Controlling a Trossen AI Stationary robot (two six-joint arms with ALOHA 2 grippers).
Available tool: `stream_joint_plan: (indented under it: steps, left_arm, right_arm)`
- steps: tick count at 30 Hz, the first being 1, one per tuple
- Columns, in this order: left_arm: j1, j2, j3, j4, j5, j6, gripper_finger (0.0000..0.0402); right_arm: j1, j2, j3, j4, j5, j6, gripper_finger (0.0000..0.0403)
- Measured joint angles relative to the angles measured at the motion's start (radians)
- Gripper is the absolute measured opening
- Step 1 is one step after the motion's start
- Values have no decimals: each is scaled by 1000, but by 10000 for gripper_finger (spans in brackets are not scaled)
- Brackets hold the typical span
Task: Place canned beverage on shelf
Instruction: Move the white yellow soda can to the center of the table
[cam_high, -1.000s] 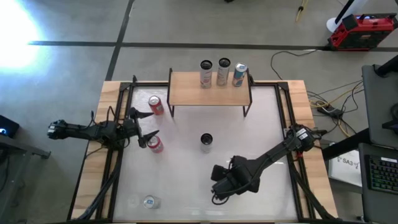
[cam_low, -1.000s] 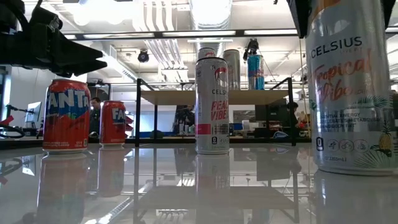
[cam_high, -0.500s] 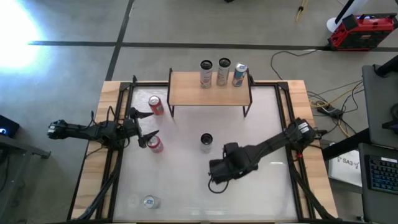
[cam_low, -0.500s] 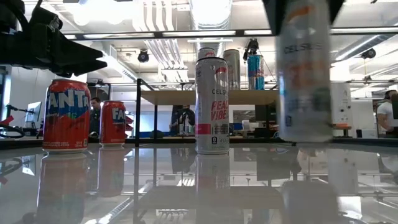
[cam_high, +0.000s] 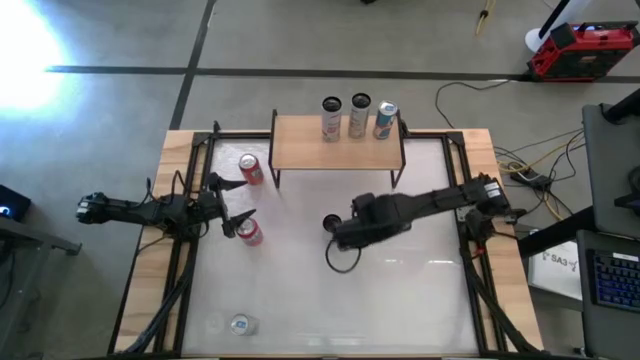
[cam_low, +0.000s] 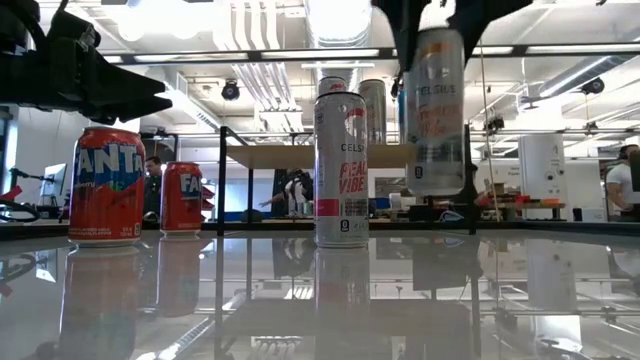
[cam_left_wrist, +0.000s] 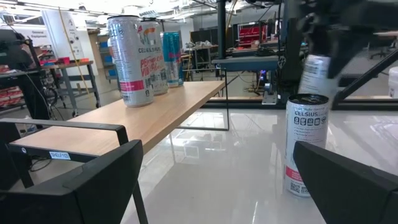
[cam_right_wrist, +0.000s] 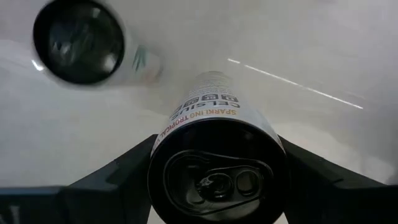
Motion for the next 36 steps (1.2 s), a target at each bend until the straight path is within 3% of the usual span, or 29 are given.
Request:
stream_joint_plan:
  steps: [18, 36]
  left_arm:
    - [0, 0, 0, 0, 0, 0, 400]
    - [0, 0, 0, 0, 0, 0, 400]
  right_arm:
    - [-348, 0, -1, 48, -62, -402, 250]
    - [-370, 34, -35, 158, -115, -447, 252]
